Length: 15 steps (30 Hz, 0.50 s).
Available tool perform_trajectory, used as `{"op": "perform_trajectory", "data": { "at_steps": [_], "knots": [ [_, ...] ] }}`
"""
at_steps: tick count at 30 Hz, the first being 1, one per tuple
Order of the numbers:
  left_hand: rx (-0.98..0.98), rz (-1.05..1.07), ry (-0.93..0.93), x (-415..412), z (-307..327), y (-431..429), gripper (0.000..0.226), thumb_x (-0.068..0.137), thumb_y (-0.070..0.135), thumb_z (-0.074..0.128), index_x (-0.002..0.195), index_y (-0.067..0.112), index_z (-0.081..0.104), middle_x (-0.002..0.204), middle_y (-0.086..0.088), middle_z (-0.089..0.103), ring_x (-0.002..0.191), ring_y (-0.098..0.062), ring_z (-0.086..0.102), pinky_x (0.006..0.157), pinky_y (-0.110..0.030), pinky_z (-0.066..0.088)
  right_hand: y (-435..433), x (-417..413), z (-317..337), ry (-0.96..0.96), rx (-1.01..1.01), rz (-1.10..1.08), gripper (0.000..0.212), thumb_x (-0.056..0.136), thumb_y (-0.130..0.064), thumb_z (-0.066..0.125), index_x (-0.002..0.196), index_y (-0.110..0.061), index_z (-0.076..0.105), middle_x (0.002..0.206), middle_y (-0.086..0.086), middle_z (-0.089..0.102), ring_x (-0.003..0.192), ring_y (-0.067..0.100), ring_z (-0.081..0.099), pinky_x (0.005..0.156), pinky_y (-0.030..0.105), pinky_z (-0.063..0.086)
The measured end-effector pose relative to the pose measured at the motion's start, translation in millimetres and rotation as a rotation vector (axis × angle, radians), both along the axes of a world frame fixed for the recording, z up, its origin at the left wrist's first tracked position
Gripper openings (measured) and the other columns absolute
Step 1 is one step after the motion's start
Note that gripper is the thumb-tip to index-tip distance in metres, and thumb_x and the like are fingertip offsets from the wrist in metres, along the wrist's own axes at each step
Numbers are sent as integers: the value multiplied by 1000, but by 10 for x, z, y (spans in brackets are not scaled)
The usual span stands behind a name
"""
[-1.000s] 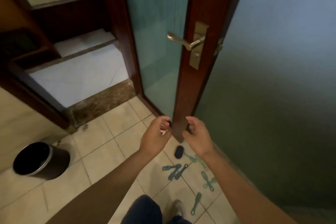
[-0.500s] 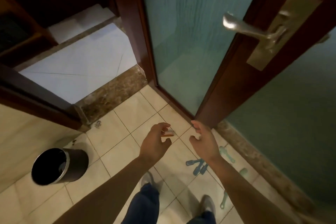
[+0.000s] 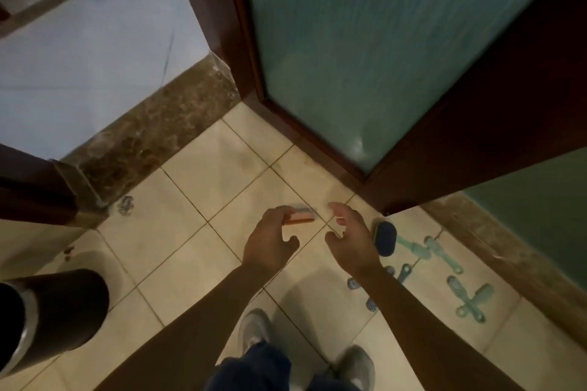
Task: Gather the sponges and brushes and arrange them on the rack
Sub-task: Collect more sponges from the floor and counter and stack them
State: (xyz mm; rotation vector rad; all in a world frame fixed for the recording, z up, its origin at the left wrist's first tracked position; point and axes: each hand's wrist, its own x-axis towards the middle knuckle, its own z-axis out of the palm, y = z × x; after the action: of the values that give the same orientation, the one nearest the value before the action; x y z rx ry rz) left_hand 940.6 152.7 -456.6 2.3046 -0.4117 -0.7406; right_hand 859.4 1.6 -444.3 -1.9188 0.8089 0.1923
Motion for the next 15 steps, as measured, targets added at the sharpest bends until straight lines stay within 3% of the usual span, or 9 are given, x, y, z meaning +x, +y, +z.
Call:
{"op": "perform_trajectory", "data": {
  "at_steps": [5, 12, 15],
  "knots": [
    [23, -68, -32, 178, -1385, -109, 57, 80, 14, 70, 131, 24, 49, 128, 3, 50, 114, -15, 52, 92, -33, 49, -67, 174, -1426, -25, 15, 23, 56, 87, -2, 61, 137, -25, 47, 132, -2, 48, 121, 15, 50, 103, 32, 44],
    [140, -237, -159, 423, -2823, -264, 61, 79, 18, 67, 134, 29, 45, 132, 5, 46, 120, -16, 47, 95, -29, 44, -143, 398, -2965, -66, 14, 74, 54, 85, -1, 61, 134, -23, 50, 129, 0, 47, 118, 16, 51, 104, 31, 43],
    [150, -283, -228, 483, -3177, -305, 59, 78, 15, 63, 133, 26, 47, 132, 2, 49, 123, -19, 44, 101, -31, 40, -160, 439, -3383, -92, 19, 81, 52, 85, 0, 60, 132, -20, 50, 123, -6, 45, 114, 11, 50, 100, 22, 39]
  ]
}}
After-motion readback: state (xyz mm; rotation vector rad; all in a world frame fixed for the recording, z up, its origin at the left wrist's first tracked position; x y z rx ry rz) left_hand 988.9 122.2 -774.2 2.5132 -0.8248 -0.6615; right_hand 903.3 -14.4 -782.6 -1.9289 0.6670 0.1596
